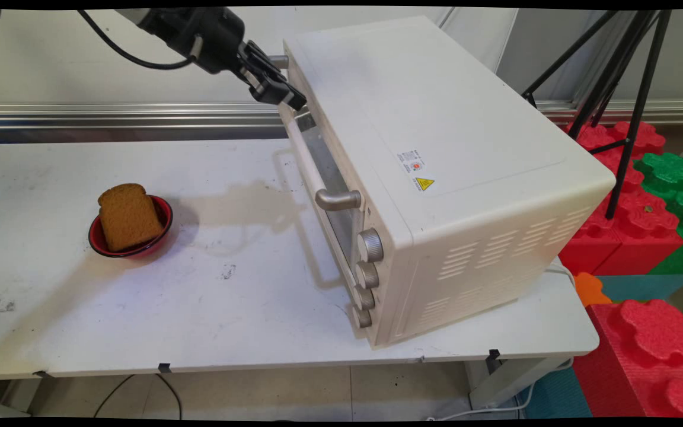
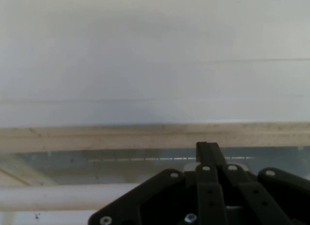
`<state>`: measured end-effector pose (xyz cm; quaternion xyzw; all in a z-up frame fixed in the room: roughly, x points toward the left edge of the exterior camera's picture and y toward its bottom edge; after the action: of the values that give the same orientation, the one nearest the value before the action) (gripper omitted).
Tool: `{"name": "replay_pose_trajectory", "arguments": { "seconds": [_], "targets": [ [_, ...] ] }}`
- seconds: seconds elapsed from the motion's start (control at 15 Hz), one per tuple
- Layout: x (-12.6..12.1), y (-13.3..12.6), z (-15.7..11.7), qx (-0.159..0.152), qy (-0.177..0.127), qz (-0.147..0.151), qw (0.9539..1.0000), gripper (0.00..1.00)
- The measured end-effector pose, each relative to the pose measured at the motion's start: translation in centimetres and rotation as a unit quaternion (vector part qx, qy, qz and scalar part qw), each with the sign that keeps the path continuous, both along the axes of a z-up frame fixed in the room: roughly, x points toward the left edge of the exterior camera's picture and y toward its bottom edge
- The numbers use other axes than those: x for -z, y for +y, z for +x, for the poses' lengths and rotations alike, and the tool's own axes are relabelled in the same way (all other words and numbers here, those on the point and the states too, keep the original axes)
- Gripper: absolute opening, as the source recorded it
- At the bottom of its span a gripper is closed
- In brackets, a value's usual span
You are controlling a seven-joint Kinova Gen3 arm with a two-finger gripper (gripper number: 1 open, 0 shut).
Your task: Open the oven
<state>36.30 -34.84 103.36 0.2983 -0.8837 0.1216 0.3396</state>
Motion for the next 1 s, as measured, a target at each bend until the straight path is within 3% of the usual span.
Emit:
{"name": "replay_pose_trajectory", "arguments": {
  "seconds": [1.0],
  "targets": [
    [3.3, 0.6, -0.4, -0.002, -0.008, 0.020, 0.9998, 0.00]
  ]
}}
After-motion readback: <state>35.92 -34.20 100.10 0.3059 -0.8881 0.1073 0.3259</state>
